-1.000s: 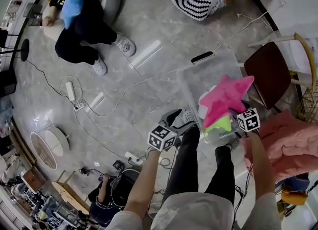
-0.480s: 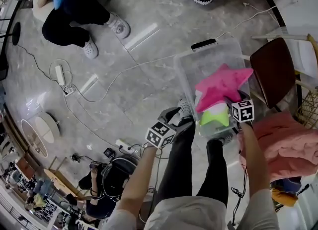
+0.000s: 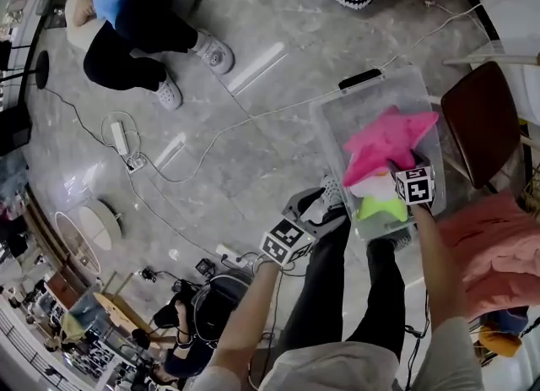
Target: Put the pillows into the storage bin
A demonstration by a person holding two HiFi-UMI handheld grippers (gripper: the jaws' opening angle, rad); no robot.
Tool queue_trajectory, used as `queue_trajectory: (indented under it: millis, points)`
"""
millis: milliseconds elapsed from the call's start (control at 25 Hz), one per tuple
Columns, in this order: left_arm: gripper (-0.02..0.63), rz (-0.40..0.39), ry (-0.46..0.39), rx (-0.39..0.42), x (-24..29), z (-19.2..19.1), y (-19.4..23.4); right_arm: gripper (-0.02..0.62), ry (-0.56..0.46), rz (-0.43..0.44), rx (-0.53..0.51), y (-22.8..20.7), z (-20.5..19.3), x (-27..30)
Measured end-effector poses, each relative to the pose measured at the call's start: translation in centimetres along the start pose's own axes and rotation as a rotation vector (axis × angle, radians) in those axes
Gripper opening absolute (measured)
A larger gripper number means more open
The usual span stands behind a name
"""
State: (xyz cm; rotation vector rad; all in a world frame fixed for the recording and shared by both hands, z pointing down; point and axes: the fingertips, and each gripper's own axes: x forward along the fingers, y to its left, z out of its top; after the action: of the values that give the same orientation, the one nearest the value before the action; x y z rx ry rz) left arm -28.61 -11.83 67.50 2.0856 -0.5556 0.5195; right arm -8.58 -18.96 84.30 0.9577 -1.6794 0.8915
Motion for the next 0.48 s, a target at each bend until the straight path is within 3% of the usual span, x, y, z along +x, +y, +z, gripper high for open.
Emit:
queue_trajectory:
  millis: [480]
  points:
    - [0.333, 0.009, 0.019, -0.035, 1.4, -1.6, 1.5, 0.302, -0.01, 0.004, 0.01, -0.7, 1.2, 5.1]
